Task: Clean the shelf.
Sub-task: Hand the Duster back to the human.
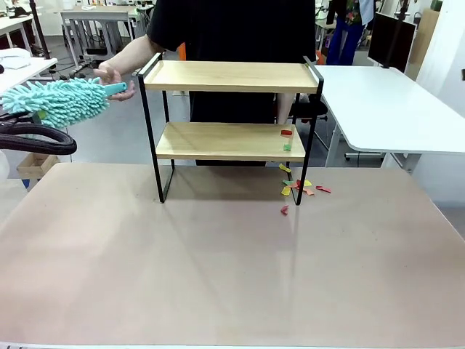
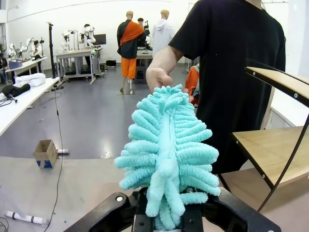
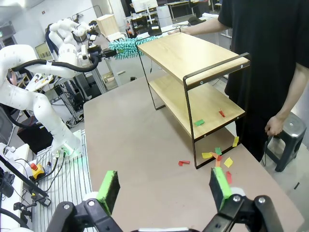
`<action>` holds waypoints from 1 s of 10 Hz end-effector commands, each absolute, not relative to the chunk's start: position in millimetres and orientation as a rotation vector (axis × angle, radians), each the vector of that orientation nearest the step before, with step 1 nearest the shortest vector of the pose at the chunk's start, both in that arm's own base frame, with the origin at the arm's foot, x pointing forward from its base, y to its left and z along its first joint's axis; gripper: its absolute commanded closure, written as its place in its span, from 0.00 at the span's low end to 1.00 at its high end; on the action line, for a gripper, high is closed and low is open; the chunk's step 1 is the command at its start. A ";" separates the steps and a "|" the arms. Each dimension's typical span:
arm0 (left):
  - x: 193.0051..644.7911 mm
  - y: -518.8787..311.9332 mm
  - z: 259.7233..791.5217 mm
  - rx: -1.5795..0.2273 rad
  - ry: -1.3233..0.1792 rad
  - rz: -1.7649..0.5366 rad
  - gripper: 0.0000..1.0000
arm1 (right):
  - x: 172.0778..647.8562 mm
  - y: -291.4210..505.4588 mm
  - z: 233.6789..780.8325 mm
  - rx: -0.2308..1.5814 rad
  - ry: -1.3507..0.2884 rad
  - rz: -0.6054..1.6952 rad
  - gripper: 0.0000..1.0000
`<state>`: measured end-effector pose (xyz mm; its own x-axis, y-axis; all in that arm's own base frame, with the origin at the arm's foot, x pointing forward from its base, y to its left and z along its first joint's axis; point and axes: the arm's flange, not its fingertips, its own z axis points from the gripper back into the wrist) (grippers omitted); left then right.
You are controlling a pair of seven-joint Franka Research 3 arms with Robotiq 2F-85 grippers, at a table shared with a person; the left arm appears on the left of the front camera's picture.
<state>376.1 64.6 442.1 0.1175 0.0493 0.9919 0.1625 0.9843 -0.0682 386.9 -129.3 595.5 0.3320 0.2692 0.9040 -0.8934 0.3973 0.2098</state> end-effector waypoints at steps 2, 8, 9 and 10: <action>375.9 64.1 442.7 -0.172 -1.456 -0.089 0.84 | 385.1 -129.6 596.3 0.820 -0.913 0.897 0.00; 376.0 64.6 442.2 -0.175 -1.453 -0.084 0.26 | 385.1 -129.6 596.3 0.820 -0.913 0.897 0.00; 375.9 64.8 444.1 -0.209 -1.441 -0.088 0.26 | 385.1 -129.6 596.3 0.820 -0.913 0.897 0.00; 373.8 66.5 445.0 -0.250 -1.429 -0.071 0.00 | 385.1 -129.6 596.3 0.820 -0.913 0.897 0.00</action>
<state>376.5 63.2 442.3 0.1281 0.0689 0.9894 0.1715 0.9810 -0.0906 386.9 -129.3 595.5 0.3320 0.2692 0.9040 -0.8934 0.3973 0.2098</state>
